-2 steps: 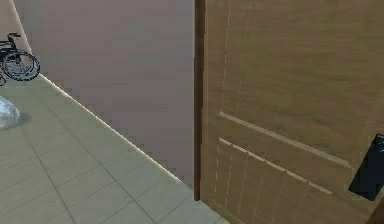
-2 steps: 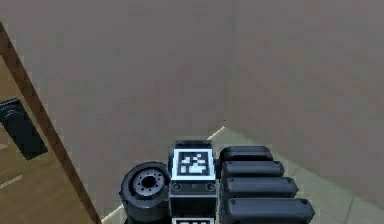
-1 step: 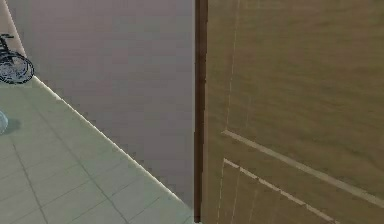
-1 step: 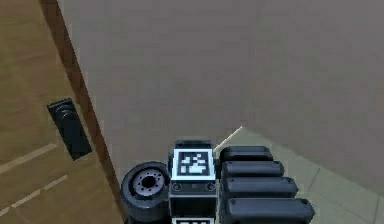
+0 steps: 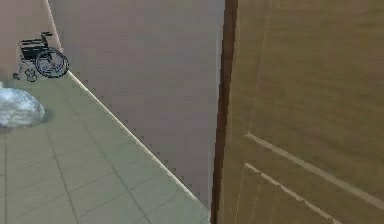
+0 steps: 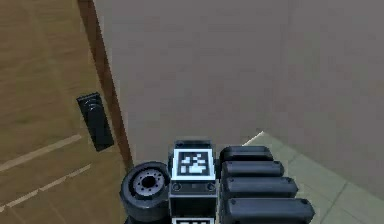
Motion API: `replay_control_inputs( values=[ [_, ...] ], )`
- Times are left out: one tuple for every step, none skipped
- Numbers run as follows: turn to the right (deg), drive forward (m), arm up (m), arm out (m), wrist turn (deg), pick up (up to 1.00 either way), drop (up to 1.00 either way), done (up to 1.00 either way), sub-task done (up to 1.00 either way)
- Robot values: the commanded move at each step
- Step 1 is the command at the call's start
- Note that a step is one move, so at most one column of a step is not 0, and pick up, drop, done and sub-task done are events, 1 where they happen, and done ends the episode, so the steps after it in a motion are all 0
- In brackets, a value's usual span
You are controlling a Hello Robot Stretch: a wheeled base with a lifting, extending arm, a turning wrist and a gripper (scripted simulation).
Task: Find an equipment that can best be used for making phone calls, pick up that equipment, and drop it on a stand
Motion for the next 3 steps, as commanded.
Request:
replay_control_inputs(
  values=[
    [0.0, 0.05, 0.0, 0.0, 0.0, 0.0, 0.0, 0.0, 0.0],
    [-39.0, 0.0, 0.0, 0.0, 0.0, 0.0, 0.0, 0.0, 0.0],
    [0.0, 0.65, 0.0, 0.0, 0.0, 0.0, 0.0, 0.0, 0.0]
  ],
)
